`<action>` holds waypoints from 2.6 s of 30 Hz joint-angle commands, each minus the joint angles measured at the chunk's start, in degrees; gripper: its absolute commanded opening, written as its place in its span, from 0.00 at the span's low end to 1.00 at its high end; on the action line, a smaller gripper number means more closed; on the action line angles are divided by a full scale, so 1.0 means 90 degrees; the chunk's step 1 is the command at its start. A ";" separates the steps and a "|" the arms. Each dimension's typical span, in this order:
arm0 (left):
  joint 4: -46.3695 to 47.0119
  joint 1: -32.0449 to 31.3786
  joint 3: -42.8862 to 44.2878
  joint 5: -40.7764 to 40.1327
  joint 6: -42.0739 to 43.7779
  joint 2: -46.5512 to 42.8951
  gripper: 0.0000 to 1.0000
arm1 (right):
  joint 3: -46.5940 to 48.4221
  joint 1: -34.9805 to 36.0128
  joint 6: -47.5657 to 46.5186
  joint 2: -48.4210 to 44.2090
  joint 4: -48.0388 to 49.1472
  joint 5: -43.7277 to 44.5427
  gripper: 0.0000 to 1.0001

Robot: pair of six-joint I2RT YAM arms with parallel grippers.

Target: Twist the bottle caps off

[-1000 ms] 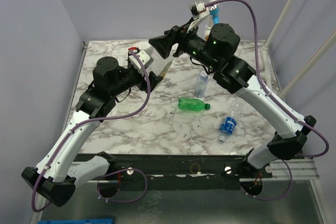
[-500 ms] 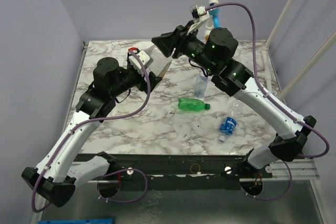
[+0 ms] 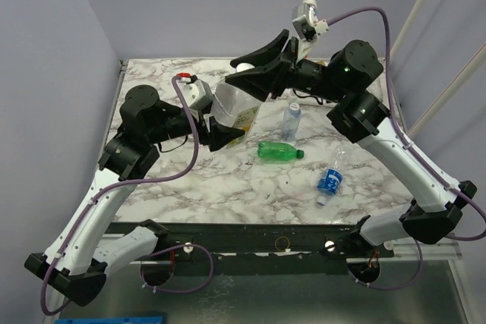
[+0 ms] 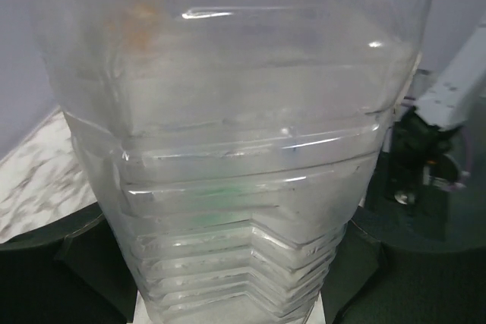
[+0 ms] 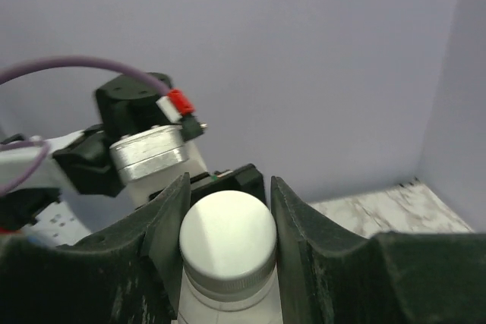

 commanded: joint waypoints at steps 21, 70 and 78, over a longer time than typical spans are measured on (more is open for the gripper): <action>0.0458 -0.0012 -0.0274 -0.2051 0.1371 0.0045 0.08 | 0.1739 -0.0105 0.0135 0.0322 -0.2331 0.2165 1.00; 0.0510 -0.0013 -0.0473 -0.0915 0.0616 -0.0173 0.09 | 0.1102 0.0084 -0.0227 0.0331 -0.1055 0.0320 0.01; -0.0105 -0.0013 -0.0070 0.1395 -0.0199 -0.0266 0.08 | 0.0714 -0.0068 -0.0340 -0.0270 -0.0545 -0.2754 0.01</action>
